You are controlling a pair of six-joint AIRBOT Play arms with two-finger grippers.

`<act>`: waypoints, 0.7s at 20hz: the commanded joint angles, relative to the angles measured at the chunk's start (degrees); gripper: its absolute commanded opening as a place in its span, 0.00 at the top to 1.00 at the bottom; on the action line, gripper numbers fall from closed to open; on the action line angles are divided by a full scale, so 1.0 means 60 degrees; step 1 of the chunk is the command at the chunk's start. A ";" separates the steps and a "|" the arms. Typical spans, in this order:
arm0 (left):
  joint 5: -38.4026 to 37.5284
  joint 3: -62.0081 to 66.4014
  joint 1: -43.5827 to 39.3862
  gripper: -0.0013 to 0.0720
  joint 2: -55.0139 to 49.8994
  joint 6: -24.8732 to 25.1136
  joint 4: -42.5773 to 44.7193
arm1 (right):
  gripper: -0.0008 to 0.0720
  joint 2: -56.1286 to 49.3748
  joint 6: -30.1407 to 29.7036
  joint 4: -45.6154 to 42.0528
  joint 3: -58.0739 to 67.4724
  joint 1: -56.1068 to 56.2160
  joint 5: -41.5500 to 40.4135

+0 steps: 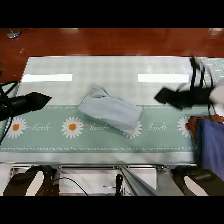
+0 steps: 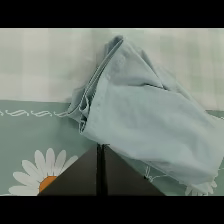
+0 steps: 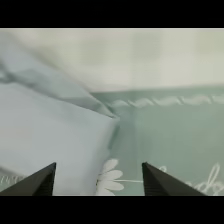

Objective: Fold the shirts.

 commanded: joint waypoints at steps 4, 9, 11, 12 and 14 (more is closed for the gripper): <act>0.0051 -0.0663 -0.0007 0.95 0.0007 -0.0033 -0.0015 | 0.13 -0.0237 -0.1610 0.5209 -0.4164 -0.0087 -0.3432; 0.0051 -0.0681 -0.0004 0.95 0.0007 -0.0033 -0.0015 | 0.13 -0.3388 -0.4597 0.6765 -0.2626 -0.0084 -0.1432; 0.0055 -0.0681 -0.0004 0.95 0.0007 -0.0033 -0.0015 | 0.13 -0.4167 -0.4860 0.7096 -0.2029 -0.0015 -0.1264; 0.0055 -0.0681 -0.0004 0.95 0.0007 -0.0033 -0.0015 | 0.13 -0.4539 -0.4856 0.7122 -0.1701 0.0160 -0.1224; 0.0055 -0.0681 -0.0004 0.95 0.0007 -0.0033 -0.0015 | 0.14 -0.5162 -0.4856 0.7111 -0.1056 0.0718 -0.1118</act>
